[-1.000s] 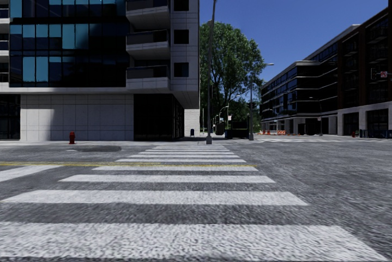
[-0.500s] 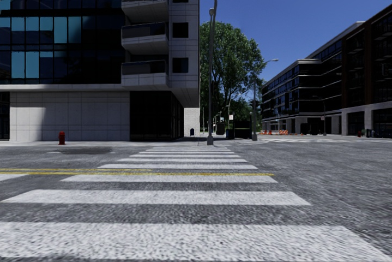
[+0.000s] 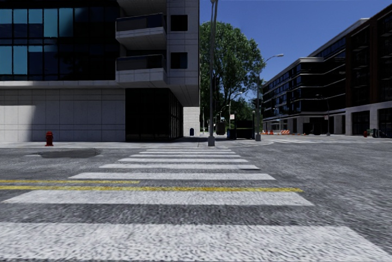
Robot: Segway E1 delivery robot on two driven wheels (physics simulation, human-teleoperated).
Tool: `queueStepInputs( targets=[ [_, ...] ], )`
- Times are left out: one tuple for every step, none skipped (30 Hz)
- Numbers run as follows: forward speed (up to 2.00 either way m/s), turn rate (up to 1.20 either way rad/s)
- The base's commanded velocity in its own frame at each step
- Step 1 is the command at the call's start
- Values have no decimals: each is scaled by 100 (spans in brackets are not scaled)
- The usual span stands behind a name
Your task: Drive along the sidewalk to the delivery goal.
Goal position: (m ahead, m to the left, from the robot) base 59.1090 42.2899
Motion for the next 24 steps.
queueStepInputs(
  targets=[
    [200, 6],
    [200, 9],
    [200, 13],
    [200, 15],
    [200, 15],
    [200, 16],
    [200, 16],
    [200, 16],
    [200, 17],
    [200, 18],
    [200, 19],
    [200, 19],
    [200, 19],
    [200, 20],
    [200, 21],
    [200, 21],
    [200, 22],
    [200, 22],
    [200, 22],
    [200, 22],
    [200, 22],
    [200, 22],
    [200, 22],
    [200, 25]
  ],
)
